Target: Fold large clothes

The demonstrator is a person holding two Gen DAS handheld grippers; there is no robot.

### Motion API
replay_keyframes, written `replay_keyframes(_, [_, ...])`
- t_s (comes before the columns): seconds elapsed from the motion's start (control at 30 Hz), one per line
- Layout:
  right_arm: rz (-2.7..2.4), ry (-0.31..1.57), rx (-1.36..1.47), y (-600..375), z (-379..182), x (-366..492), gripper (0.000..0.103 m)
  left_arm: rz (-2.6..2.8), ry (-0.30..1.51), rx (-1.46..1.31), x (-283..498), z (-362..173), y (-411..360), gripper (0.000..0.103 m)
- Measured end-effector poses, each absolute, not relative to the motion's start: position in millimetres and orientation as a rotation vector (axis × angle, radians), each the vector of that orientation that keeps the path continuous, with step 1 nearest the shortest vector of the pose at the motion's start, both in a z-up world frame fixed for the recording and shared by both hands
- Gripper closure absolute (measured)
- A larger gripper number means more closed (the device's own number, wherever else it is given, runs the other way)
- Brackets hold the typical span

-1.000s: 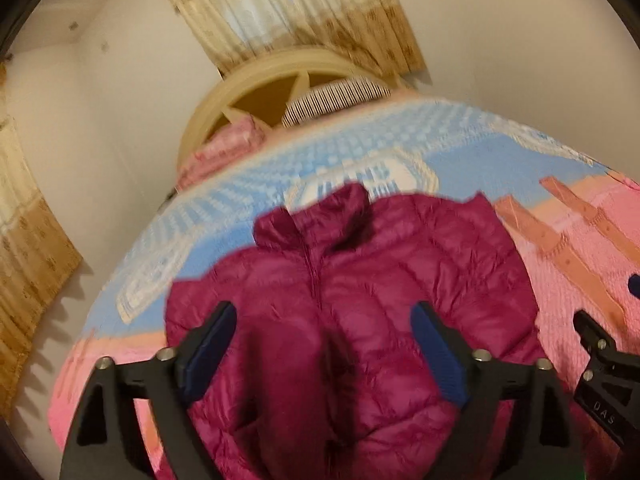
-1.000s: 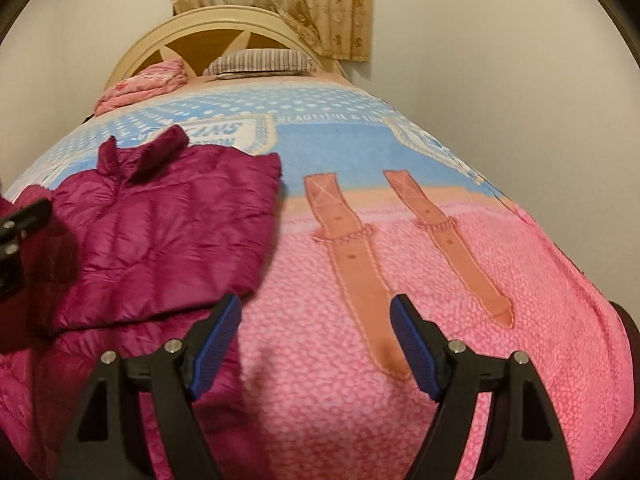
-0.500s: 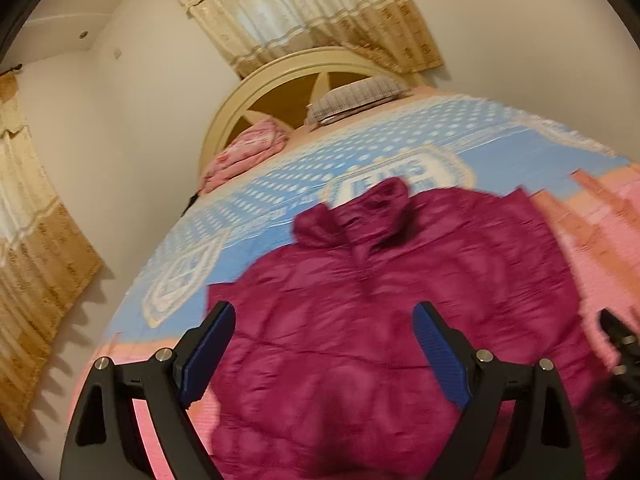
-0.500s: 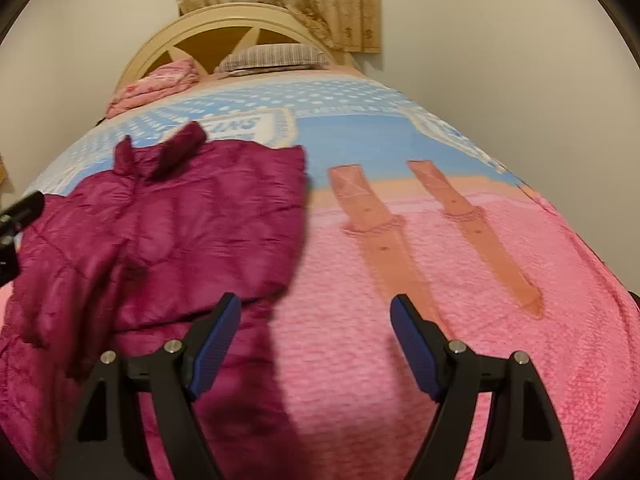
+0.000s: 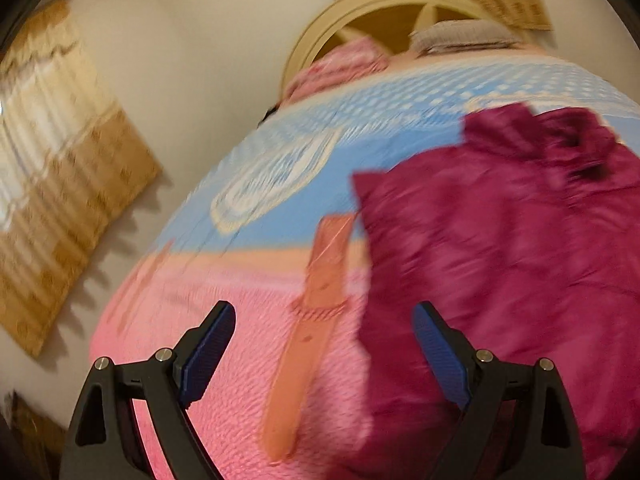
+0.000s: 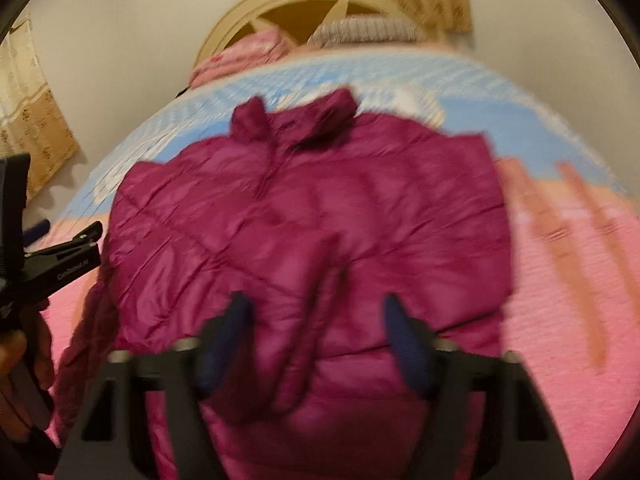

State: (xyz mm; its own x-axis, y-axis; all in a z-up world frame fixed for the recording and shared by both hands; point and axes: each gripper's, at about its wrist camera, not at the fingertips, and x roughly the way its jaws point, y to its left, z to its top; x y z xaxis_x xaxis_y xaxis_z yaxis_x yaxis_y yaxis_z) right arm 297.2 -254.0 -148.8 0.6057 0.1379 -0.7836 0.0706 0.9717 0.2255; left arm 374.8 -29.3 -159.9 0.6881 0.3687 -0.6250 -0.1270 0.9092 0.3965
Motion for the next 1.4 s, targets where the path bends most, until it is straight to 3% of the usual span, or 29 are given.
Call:
replay_keyframes(0.1, [0.029,0.923,0.235,-254.4,-150.7,296.0,0.084,0.315,0.81,0.293,382.0,-168.8,-0.7,0.012])
replay_keyframes(0.23, [-0.014,0.934,0.236,-266.7,-148.9,292.0,0.084,0.34,0.828,0.253,391.1,-172.7,19.7,0.012])
replay_keyframes(0.3, [-0.022,0.944,0.225,-269.3,-150.3,290.6,0.072,0.325,0.834,0.223,395.5,-168.8,20.7,0.012])
replay_keyframes(0.33, [-0.033,0.943,0.219,-270.9,-148.9,289.2,0.061,0.312,0.832,0.214,397.5,-166.3,18.2,0.012])
replay_keyframes(0.37, [-0.055,0.938,0.213,-272.0,-146.0,287.9,0.038,0.3,0.826,0.209,399.2,-162.6,12.5,0.012])
replay_keyframes(0.4, [-0.081,0.912,0.215,-275.0,-139.7,285.0,0.034,0.288,0.82,0.205,399.7,-158.8,4.6,0.012])
replay_keyframes(0.5, [-0.212,0.796,0.215,-284.2,-112.3,274.7,0.035,0.233,0.791,0.177,406.8,-146.3,-14.3,0.012])
replay_keyframes(0.6, [-0.196,0.737,0.207,-273.7,-93.6,280.7,0.051,0.182,0.772,0.145,414.9,-140.7,-38.2,0.012])
replay_keyframes(0.7, [-0.114,0.785,0.215,-251.6,-101.8,308.2,0.057,0.125,0.792,0.155,428.1,-150.7,-64.9,0.012])
replay_keyframes(0.97, [-0.141,0.888,0.165,-242.3,-162.8,341.7,0.057,0.153,0.878,0.153,439.6,-214.2,-67.4,0.011])
replay_keyframes(1.4, [-0.157,0.907,0.136,-242.5,-184.1,351.0,0.054,0.172,0.86,0.171,436.0,-221.2,-68.8,0.006])
